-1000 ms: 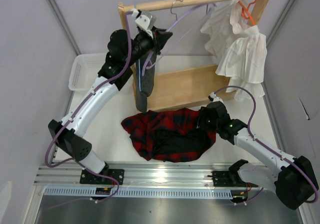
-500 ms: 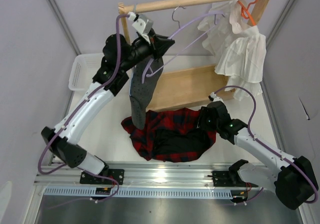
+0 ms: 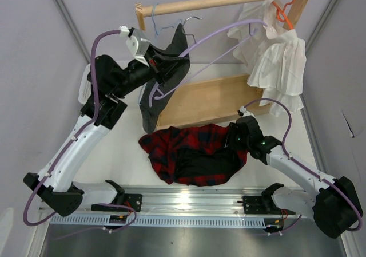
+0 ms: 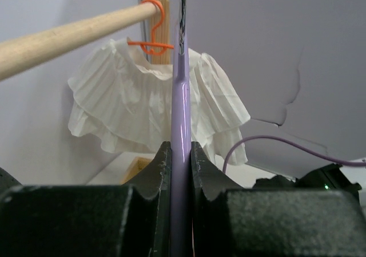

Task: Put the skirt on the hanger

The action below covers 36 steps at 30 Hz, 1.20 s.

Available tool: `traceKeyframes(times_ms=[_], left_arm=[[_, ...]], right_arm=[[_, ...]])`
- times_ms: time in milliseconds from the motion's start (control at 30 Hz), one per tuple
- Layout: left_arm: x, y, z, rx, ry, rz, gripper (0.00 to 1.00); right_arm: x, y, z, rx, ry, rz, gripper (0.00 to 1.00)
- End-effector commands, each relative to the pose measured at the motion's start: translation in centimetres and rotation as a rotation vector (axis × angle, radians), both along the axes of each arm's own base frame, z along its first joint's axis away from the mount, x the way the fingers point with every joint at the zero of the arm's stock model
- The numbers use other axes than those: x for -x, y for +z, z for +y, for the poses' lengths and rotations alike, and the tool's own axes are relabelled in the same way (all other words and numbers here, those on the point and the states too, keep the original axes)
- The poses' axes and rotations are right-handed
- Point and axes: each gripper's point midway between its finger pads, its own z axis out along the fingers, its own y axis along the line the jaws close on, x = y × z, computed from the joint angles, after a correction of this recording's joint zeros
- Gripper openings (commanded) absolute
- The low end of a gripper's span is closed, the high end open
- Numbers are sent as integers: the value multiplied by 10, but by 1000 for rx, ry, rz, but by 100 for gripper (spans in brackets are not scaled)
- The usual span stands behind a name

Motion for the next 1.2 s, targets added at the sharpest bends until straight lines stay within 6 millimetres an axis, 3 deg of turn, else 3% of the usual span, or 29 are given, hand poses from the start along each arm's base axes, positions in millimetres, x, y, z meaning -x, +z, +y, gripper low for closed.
traceKeyframes(times_ms=[0, 33, 100, 133, 200, 433, 467, 533, 833, 1167], left_arm=[[18, 3, -1, -13, -60, 6, 0], [19, -18, 1, -58, -56, 64, 0], [23, -32, 5, -80, -45, 99, 0], [27, -53, 8, -98, -47, 139, 0], [35, -62, 12, -98, -49, 159, 0], [64, -127, 27, -186, -48, 278, 0], [67, -146, 27, -218, -53, 316, 0], [77, -149, 31, -218, -62, 314, 0], [108, -200, 37, -329, -132, 403, 0], [135, -236, 30, -452, -271, 465, 0]], right_arm=[[-12, 18, 6, -24, 8, -55, 42], [-12, 19, 6, -26, 8, -56, 42], [-11, 20, 6, -31, 9, -56, 42], [-10, 19, 7, -32, 10, -52, 42], [-9, 20, 7, -37, 14, -47, 42], [-6, 26, 3, -41, 8, -37, 38], [-5, 28, 2, -43, 3, -39, 38], [-4, 31, -2, -44, -10, -45, 37], [-2, 31, -14, -48, -51, -26, 37], [-1, 27, -26, -30, -83, -3, 39]])
